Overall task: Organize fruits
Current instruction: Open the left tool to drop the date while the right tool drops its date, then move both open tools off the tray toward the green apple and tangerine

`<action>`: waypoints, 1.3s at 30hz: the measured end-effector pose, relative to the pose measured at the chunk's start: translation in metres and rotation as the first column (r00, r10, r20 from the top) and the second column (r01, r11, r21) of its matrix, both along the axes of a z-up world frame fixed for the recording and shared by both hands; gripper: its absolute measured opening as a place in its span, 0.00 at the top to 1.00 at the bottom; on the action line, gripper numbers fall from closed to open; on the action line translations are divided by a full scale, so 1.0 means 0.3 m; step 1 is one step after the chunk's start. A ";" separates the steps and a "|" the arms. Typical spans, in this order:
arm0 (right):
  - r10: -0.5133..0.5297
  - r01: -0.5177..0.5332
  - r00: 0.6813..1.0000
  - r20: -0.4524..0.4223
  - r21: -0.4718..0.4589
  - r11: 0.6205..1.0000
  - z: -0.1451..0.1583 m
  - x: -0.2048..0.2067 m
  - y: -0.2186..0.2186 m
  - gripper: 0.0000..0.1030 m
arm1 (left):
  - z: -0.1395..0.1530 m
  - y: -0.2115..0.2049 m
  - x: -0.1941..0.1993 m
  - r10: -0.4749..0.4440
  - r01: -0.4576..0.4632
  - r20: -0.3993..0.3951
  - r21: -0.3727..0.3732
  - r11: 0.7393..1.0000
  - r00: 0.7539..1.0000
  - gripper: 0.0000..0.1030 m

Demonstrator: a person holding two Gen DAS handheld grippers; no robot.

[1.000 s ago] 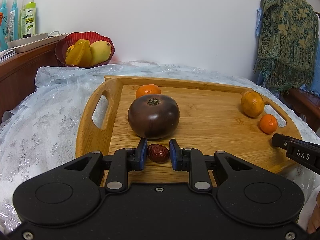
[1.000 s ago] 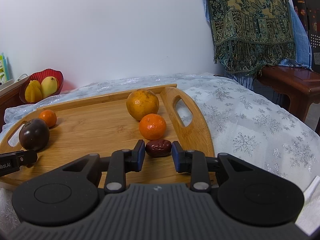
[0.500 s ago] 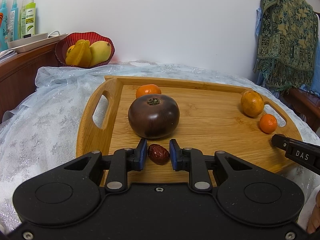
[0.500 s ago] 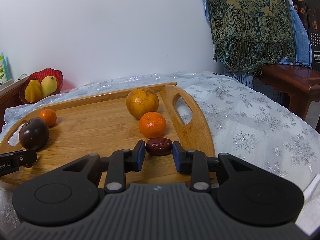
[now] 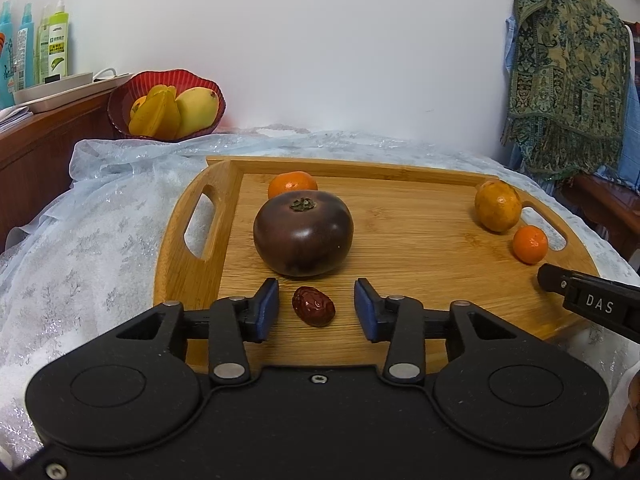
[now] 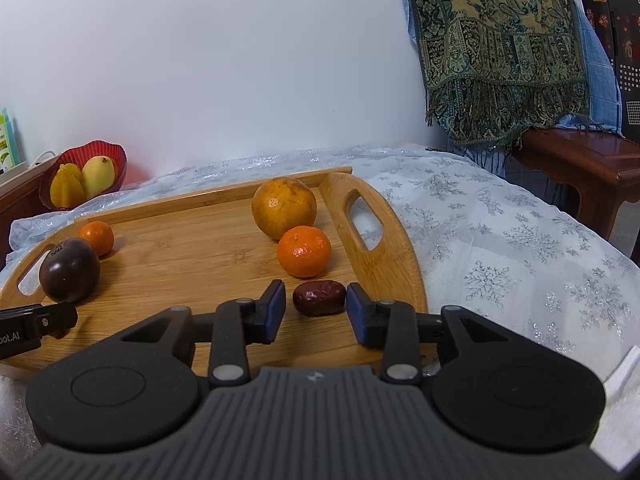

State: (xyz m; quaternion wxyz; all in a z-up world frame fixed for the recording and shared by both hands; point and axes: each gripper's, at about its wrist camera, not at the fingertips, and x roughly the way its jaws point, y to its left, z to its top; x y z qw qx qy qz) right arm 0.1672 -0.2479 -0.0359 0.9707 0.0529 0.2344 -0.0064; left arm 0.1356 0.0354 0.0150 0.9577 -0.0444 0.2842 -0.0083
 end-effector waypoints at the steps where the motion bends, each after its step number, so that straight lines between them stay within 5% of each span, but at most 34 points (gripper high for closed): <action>1: -0.001 0.001 1.000 0.000 0.000 1.000 0.000 -0.001 0.000 0.46 | 0.001 -0.001 -0.005 -0.001 0.001 0.002 0.001 1.000 1.000 0.59; 24: -0.011 0.011 0.999 0.033 0.009 1.000 0.006 -0.047 -0.008 0.29 | 0.019 0.004 -0.083 -0.002 0.002 0.035 -0.003 1.000 0.999 0.28; 39: 0.117 -0.103 0.986 0.122 -0.110 0.989 0.052 -0.231 0.021 0.17 | 0.040 -0.029 -0.259 -0.090 0.089 0.058 0.026 0.996 0.994 0.17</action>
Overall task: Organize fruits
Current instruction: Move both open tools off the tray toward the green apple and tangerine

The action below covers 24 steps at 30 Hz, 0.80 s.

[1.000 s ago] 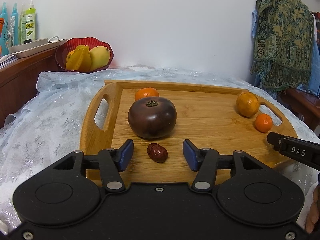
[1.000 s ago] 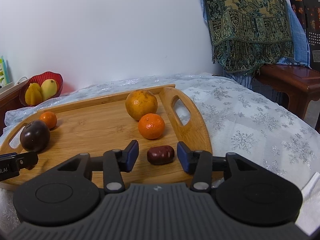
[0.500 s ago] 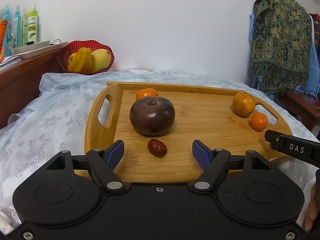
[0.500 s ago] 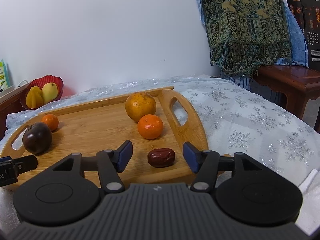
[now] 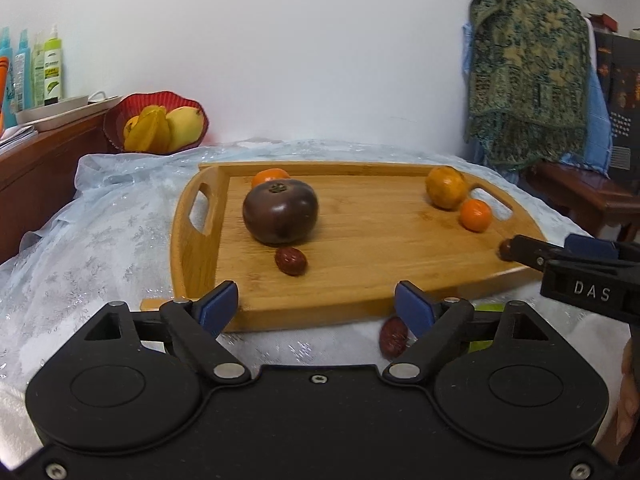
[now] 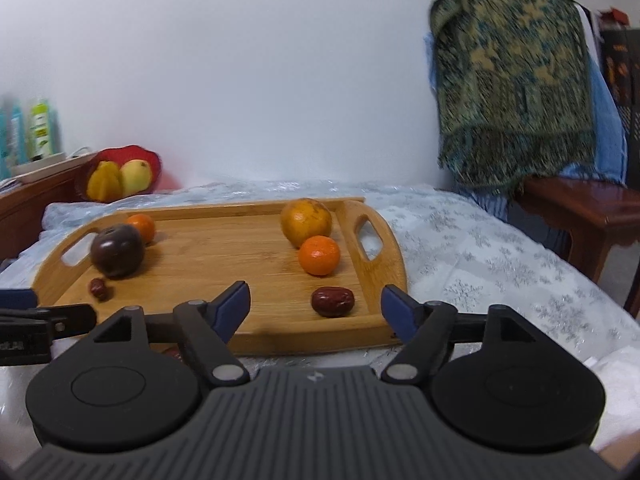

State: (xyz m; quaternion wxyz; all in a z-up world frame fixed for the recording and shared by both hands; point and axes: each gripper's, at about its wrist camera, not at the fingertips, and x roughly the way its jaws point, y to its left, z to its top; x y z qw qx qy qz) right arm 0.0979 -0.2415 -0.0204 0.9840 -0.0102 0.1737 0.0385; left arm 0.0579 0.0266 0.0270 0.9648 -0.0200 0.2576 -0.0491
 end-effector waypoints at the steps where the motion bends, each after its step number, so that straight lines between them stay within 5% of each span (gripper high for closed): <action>1: 0.016 -0.016 1.000 0.009 -0.010 1.000 0.003 -0.014 0.005 0.16 | 0.002 -0.003 -0.009 -0.005 0.005 0.001 -0.001 1.000 1.000 0.17; 16: 0.156 -0.156 0.988 -0.011 -0.079 0.985 -0.008 -0.152 0.044 0.14 | -0.020 -0.019 -0.118 -0.089 0.086 -0.090 -0.028 0.996 0.992 0.16; 24: 0.166 -0.168 0.986 -0.026 -0.132 0.977 -0.014 -0.180 0.048 0.13 | -0.040 -0.012 -0.136 -0.166 0.149 -0.162 -0.115 0.982 0.973 0.42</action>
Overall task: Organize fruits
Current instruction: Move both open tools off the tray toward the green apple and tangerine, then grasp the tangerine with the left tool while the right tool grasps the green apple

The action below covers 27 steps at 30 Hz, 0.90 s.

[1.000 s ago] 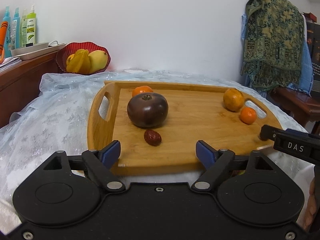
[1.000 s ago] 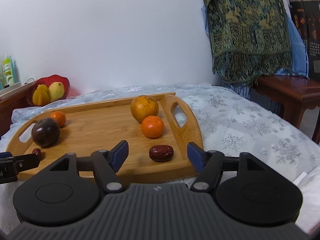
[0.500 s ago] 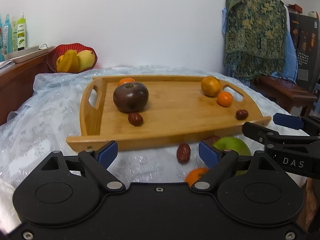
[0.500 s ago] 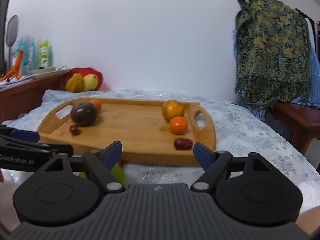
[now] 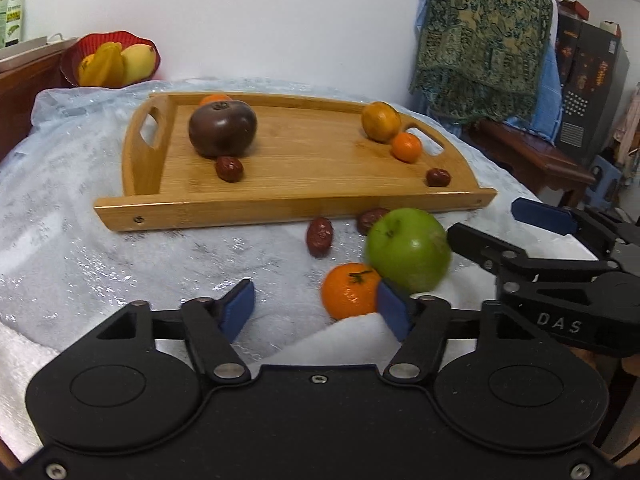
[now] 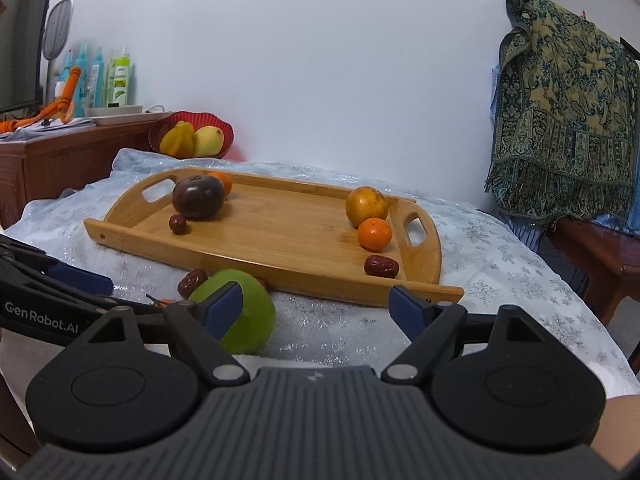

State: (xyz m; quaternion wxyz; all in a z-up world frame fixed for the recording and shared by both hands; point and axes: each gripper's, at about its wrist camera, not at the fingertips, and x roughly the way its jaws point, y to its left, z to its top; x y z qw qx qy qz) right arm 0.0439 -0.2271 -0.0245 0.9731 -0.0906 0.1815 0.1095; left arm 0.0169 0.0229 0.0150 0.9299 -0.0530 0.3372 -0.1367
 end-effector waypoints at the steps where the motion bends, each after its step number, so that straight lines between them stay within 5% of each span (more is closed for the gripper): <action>1: -0.001 0.001 1.000 -0.002 -0.004 1.000 -0.001 -0.001 0.000 0.13 | 0.002 -0.005 0.001 -0.007 0.007 0.001 0.001 1.000 1.000 0.44; 8: -0.009 0.009 1.000 -0.011 -0.017 1.000 -0.007 -0.012 -0.006 0.13 | 0.007 -0.048 0.008 -0.053 0.053 -0.008 -0.001 0.999 0.999 0.61; 27: 0.041 -0.041 0.999 -0.026 -0.006 0.999 -0.021 -0.031 -0.039 0.13 | -0.029 -0.120 0.034 -0.065 0.061 0.031 0.105 0.993 0.997 0.64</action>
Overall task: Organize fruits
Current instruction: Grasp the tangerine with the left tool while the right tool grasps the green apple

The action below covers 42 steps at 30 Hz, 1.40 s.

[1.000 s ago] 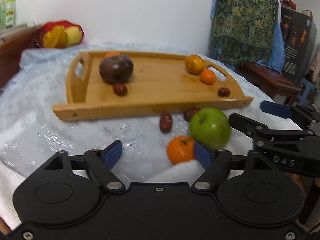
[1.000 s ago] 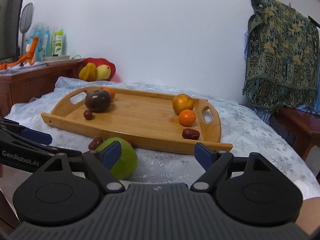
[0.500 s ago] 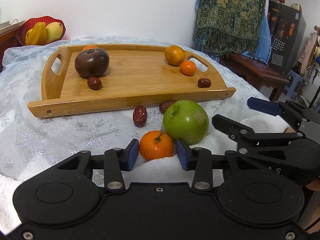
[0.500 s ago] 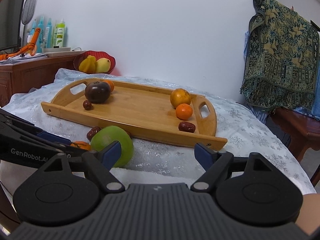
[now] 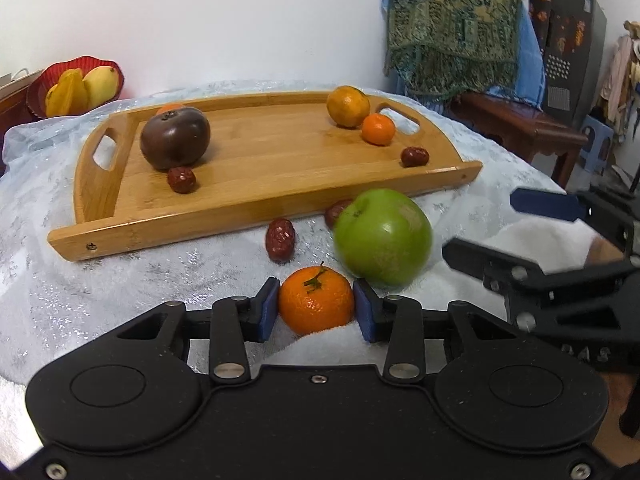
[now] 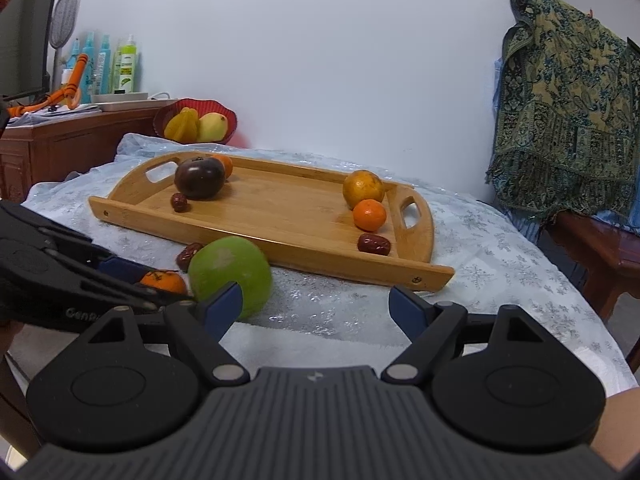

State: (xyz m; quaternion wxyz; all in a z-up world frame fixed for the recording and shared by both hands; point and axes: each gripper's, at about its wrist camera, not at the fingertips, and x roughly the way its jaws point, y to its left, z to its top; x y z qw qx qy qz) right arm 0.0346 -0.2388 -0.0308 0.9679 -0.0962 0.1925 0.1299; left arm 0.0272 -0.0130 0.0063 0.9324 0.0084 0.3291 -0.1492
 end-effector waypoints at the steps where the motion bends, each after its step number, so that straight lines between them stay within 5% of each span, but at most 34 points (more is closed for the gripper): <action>1: 0.015 -0.015 1.000 -0.001 0.005 1.000 0.000 -0.002 0.002 0.13 | 0.002 0.005 0.001 0.018 -0.018 0.008 0.003 1.000 1.000 0.64; 15: 0.159 -0.160 0.987 -0.017 -0.022 0.987 -0.033 0.027 0.104 0.12 | 0.053 0.110 0.069 0.158 -0.157 0.065 -0.019 0.987 0.985 0.64; 42: 0.213 -0.201 0.968 -0.131 0.097 0.975 -0.067 0.097 0.177 0.29 | 0.030 0.143 0.084 0.189 -0.188 0.030 -0.037 0.982 0.982 0.64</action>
